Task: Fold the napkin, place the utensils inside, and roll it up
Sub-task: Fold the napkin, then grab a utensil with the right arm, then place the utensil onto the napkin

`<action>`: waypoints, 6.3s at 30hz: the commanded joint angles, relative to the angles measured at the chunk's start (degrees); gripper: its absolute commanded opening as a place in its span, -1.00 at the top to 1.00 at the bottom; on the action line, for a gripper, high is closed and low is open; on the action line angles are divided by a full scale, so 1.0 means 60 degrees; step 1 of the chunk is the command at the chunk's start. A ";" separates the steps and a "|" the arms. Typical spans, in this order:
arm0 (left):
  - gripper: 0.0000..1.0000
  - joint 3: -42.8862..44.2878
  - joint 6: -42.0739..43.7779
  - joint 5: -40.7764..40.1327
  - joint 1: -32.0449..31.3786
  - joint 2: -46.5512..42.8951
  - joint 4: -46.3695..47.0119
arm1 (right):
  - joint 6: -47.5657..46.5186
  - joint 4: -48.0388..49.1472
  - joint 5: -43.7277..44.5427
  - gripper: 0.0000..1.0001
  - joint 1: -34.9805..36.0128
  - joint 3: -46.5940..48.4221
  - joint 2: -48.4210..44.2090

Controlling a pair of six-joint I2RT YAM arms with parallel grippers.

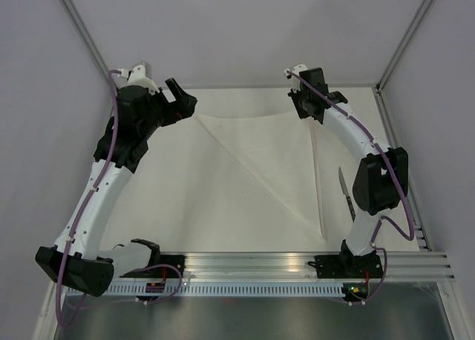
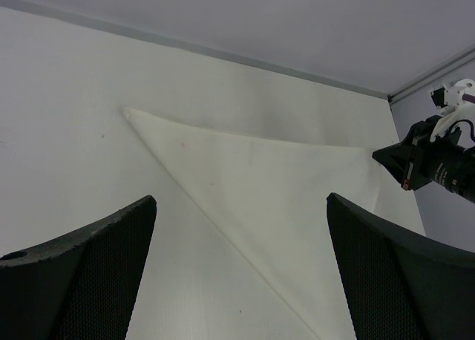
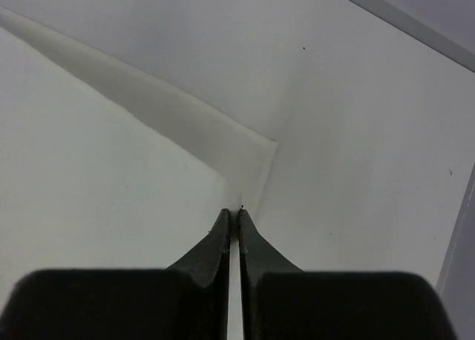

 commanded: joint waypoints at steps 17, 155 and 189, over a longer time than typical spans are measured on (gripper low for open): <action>-0.99 -0.0143 -0.0287 0.0114 0.0075 0.0131 0.0397 | -0.0295 0.0289 0.0533 0.99 -0.0481 0.0198 0.1102; -0.99 -0.0480 -0.0536 0.0642 0.0676 -0.0573 0.0280 | 0.1317 -0.5027 -0.4169 0.99 0.2346 0.2923 0.3945; -0.99 -0.0919 -0.0609 0.0935 0.0691 -0.0382 0.0676 | 0.1990 -0.4940 -0.4256 0.99 0.2361 0.1839 0.3812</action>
